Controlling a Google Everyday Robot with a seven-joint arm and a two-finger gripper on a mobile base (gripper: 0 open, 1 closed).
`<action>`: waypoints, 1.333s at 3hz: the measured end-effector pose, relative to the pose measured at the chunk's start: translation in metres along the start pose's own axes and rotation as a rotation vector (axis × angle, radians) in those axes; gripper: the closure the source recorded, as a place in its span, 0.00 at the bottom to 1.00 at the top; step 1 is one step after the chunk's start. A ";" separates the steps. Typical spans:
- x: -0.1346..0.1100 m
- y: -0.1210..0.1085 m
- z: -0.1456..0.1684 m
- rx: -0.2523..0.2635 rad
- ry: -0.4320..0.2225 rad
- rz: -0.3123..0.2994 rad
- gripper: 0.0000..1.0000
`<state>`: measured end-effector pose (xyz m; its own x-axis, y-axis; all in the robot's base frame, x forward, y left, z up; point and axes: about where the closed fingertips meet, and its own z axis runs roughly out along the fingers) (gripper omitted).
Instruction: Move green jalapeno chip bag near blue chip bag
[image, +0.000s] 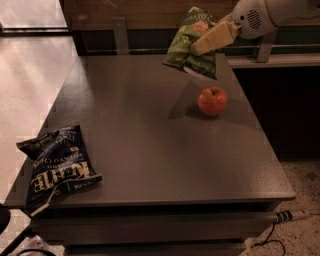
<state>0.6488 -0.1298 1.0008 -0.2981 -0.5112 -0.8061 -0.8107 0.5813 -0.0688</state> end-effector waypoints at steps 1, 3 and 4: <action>0.005 0.049 0.004 -0.106 -0.026 -0.051 1.00; -0.004 0.129 0.007 -0.331 -0.043 -0.190 1.00; -0.009 0.159 0.012 -0.442 -0.017 -0.234 1.00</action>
Offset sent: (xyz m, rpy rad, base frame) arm -0.1145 0.0827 -0.0167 0.0778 0.0385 0.4283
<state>0.5288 -0.0257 0.9901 -0.0778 -0.5832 -0.8086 -0.9919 0.1266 0.0041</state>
